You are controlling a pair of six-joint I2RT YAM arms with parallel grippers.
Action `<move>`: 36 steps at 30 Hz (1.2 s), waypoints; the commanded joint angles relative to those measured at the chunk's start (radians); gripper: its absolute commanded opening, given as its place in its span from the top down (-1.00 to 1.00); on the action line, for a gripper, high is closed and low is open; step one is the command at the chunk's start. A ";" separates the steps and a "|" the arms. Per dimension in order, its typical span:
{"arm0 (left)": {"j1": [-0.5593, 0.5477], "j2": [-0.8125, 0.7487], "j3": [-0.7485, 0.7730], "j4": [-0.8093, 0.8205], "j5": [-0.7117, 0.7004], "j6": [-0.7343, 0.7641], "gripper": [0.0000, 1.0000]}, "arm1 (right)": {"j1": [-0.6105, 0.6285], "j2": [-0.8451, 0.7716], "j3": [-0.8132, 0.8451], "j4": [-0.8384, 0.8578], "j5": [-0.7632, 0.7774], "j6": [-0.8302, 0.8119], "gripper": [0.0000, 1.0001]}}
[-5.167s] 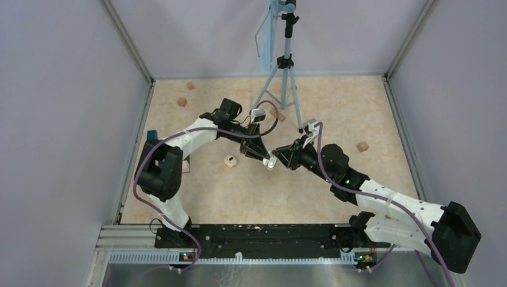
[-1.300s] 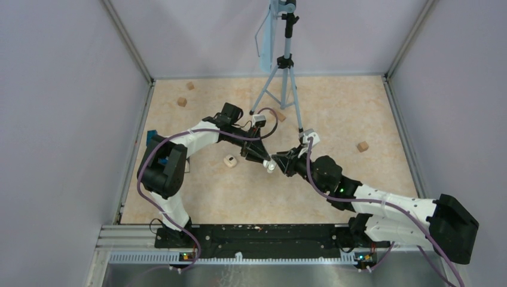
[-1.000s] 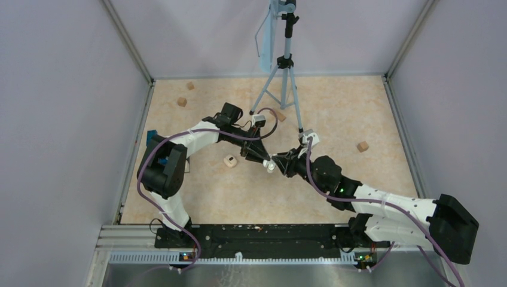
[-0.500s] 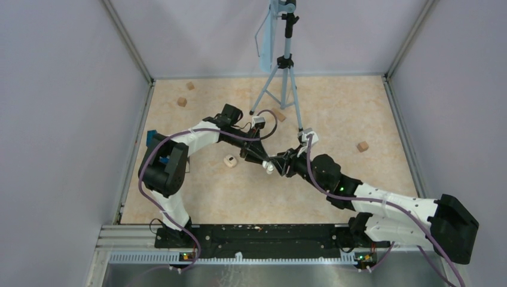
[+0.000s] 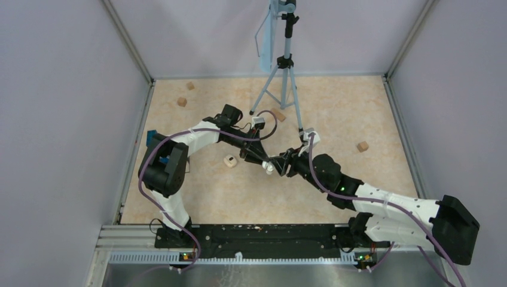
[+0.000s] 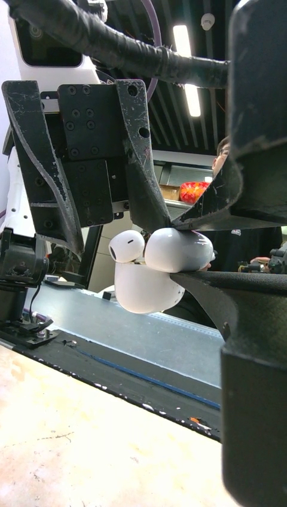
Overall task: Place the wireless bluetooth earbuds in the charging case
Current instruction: Insert the right earbud into the right side groove of the charging case.
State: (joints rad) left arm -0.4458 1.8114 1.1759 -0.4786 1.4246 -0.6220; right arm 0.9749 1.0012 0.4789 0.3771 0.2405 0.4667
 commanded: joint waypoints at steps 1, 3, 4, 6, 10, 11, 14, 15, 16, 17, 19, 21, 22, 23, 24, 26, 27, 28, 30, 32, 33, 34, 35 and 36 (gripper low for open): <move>0.003 0.018 0.007 0.005 -0.004 0.020 1.00 | 0.012 -0.029 0.069 0.054 -0.015 0.053 0.01; 0.004 0.019 0.010 0.004 -0.004 0.019 1.00 | 0.012 -0.022 0.078 0.055 -0.028 0.071 0.01; 0.003 0.019 0.011 0.005 -0.005 0.018 1.00 | 0.012 -0.019 0.082 0.055 -0.033 0.077 0.00; 0.003 0.021 0.013 0.005 -0.005 0.018 1.00 | 0.011 -0.012 0.089 0.048 -0.034 0.088 0.00; 0.002 0.022 0.014 0.002 -0.006 0.019 1.00 | -0.006 -0.009 0.097 0.025 -0.040 0.108 -0.05; 0.002 0.022 0.013 0.001 -0.006 0.019 1.00 | -0.017 -0.011 0.099 0.018 -0.049 0.119 -0.05; 0.003 0.022 0.013 0.005 0.000 0.019 1.00 | -0.062 -0.027 0.090 0.010 -0.093 0.166 -0.07; 0.003 0.022 0.013 0.007 -0.001 0.018 1.00 | -0.081 -0.032 0.083 0.012 -0.113 0.178 -0.08; 0.003 0.022 0.013 0.008 0.000 0.017 1.00 | -0.098 -0.035 0.077 0.017 -0.137 0.190 -0.08; 0.003 0.022 0.012 0.008 -0.001 0.016 1.00 | -0.115 -0.037 0.073 0.018 -0.159 0.198 -0.09; 0.003 0.023 0.013 0.008 -0.004 0.016 1.00 | -0.141 -0.038 0.070 0.016 -0.200 0.212 -0.09; 0.002 0.023 0.013 0.008 -0.003 0.016 1.00 | -0.157 -0.038 0.070 0.019 -0.235 0.215 -0.10; 0.002 0.023 0.013 0.008 -0.002 0.017 1.00 | -0.164 -0.035 0.072 0.026 -0.275 0.211 -0.10; 0.002 0.023 0.012 0.009 0.000 0.018 1.00 | -0.171 -0.031 0.074 0.032 -0.305 0.206 -0.10; 0.003 0.023 0.011 0.010 0.000 0.018 1.00 | -0.174 -0.024 0.079 0.034 -0.333 0.199 -0.10; 0.003 0.023 0.011 0.011 0.000 0.017 1.00 | -0.176 -0.013 0.087 0.033 -0.367 0.194 -0.10; 0.002 0.023 0.011 0.011 0.000 0.018 1.00 | -0.177 -0.008 0.092 0.033 -0.376 0.194 -0.10; 0.003 0.021 0.011 0.011 0.000 0.018 1.00 | -0.177 -0.001 0.096 0.030 -0.385 0.194 -0.10; 0.003 0.020 0.011 0.011 -0.002 0.018 1.00 | -0.177 0.010 0.102 0.024 -0.387 0.195 -0.10; 0.002 0.019 0.010 0.011 -0.002 0.018 1.00 | -0.176 0.012 0.099 0.025 -0.378 0.198 -0.11; 0.003 0.017 0.010 0.011 -0.001 0.018 1.00 | -0.178 0.013 0.098 0.025 -0.370 0.201 -0.11; 0.002 0.016 0.010 0.011 0.000 0.019 1.00 | -0.177 0.016 0.099 0.025 -0.367 0.200 -0.11; 0.003 0.014 0.009 0.011 -0.001 0.019 1.00 | -0.178 0.019 0.103 0.022 -0.366 0.200 -0.11; 0.003 0.014 0.008 0.011 -0.002 0.019 1.00 | -0.180 0.026 0.107 0.014 -0.366 0.201 -0.11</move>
State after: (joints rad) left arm -0.4450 1.8397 1.1759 -0.4854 1.4147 -0.6220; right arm 0.8036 1.0111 0.5331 0.3630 -0.1101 0.6594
